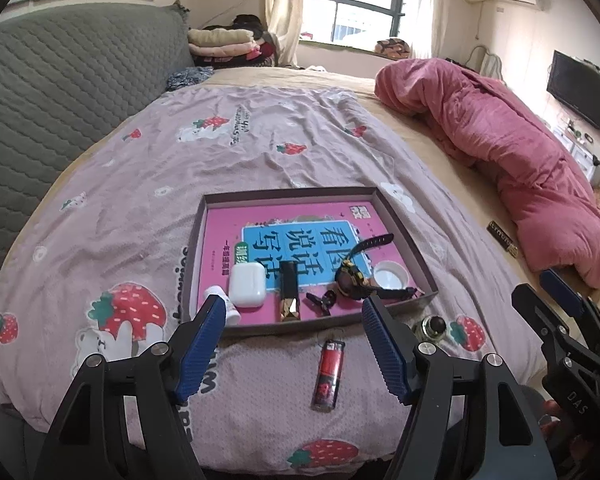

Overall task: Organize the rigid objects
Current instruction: 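Withdraw both open grippers out of the tray, then move the left gripper to the red lighter while the right gripper approaches the brass metal fitting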

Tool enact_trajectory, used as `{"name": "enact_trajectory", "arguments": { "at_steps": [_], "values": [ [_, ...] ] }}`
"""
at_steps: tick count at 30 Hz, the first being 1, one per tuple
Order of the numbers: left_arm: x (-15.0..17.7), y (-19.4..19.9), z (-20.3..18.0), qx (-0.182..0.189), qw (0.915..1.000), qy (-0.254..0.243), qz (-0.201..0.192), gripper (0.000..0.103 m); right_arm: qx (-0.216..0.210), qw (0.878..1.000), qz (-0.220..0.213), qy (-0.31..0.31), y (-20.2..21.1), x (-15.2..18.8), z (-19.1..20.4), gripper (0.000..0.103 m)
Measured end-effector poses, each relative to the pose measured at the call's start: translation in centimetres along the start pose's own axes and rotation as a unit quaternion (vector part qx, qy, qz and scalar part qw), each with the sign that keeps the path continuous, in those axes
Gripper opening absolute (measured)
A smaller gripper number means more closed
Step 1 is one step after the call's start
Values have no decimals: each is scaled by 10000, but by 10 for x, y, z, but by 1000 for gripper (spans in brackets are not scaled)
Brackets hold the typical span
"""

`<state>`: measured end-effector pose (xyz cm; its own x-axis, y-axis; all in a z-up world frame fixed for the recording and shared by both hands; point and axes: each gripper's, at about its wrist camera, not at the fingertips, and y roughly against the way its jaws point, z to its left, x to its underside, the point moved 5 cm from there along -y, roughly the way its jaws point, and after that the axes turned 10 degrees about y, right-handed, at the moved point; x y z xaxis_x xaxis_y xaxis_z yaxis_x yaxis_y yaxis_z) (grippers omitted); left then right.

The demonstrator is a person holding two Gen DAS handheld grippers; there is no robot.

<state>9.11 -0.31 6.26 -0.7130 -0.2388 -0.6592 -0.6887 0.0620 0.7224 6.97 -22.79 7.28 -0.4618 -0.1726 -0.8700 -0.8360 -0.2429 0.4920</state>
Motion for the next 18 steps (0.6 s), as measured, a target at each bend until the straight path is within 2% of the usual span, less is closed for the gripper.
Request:
{"name": "enact_trajectory", "arguments": {
  "at_steps": [9,13,18],
  "values": [
    [32,-16,-5,21,9991,-141,412,72,-292,9983,505,-19,-15,19,8,69],
    [53,-32,-1,-59,9972,-155,734,72,-245,9963,821,111,-25,34,15,69],
    [66,-45,1,-59,9954,-100,956,72,-219,9952,932,215,-32,40,19,69]
  ]
}}
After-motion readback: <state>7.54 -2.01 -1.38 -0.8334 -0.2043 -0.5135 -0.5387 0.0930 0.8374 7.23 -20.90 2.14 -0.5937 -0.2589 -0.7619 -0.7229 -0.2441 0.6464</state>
